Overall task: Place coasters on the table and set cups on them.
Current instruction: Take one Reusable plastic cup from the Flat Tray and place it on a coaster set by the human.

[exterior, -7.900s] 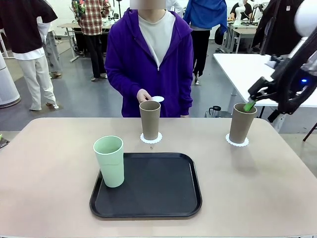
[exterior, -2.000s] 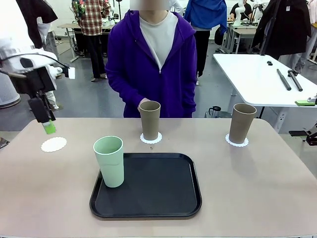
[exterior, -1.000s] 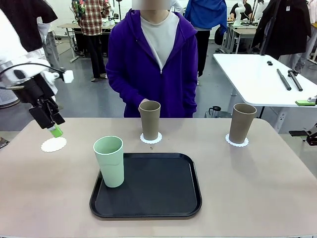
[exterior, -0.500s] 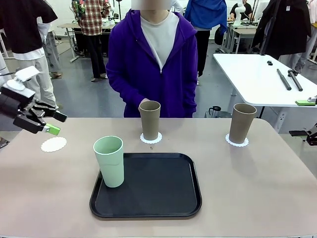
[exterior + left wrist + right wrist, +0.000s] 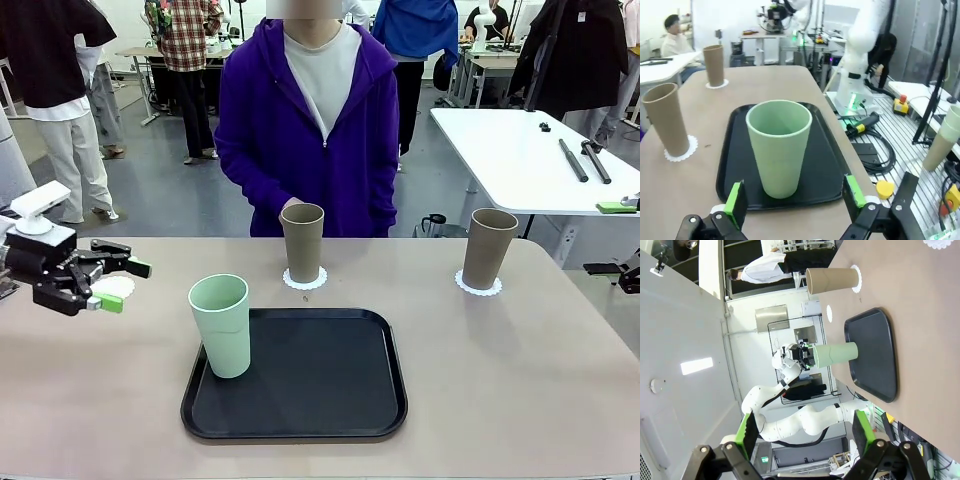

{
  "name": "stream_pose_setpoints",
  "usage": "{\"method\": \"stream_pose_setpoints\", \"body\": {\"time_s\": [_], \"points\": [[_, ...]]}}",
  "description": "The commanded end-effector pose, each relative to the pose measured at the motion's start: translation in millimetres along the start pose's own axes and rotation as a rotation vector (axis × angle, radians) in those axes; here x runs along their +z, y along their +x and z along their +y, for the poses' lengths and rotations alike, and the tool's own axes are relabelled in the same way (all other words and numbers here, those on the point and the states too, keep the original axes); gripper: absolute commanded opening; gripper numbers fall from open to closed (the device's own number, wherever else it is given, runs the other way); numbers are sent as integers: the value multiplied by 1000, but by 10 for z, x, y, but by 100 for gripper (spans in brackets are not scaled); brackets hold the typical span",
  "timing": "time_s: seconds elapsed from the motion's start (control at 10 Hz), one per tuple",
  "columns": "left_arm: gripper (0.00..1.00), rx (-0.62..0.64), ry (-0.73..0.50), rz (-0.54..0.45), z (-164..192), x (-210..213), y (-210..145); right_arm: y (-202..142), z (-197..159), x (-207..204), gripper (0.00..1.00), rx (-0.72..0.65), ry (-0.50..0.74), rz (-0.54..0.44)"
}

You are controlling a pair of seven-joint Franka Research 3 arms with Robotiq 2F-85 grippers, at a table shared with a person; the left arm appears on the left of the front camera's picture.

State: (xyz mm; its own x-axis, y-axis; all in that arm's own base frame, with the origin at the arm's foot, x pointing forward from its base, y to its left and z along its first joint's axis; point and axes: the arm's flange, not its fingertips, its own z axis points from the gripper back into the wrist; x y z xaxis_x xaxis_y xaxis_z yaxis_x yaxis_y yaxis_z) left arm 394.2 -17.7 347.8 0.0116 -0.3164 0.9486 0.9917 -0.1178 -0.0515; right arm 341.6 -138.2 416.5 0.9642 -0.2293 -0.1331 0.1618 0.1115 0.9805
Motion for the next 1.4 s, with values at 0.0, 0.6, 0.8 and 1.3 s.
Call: {"method": "stream_pose_setpoints", "body": {"time_s": [0.0, 0.6, 0.8, 1.3], "points": [[100, 6, 43, 157, 64, 47, 76, 10, 14, 10, 100, 3, 6, 6], [100, 9, 23, -24, 70, -182, -305, 10, 14, 10, 100, 3, 6, 6], [100, -19, 79, -49, 76, -323, -488, 10, 14, 10, 100, 3, 6, 6], [100, -55, 21, -161, 190, -646, -710, 10, 14, 10, 100, 3, 6, 6]]}}
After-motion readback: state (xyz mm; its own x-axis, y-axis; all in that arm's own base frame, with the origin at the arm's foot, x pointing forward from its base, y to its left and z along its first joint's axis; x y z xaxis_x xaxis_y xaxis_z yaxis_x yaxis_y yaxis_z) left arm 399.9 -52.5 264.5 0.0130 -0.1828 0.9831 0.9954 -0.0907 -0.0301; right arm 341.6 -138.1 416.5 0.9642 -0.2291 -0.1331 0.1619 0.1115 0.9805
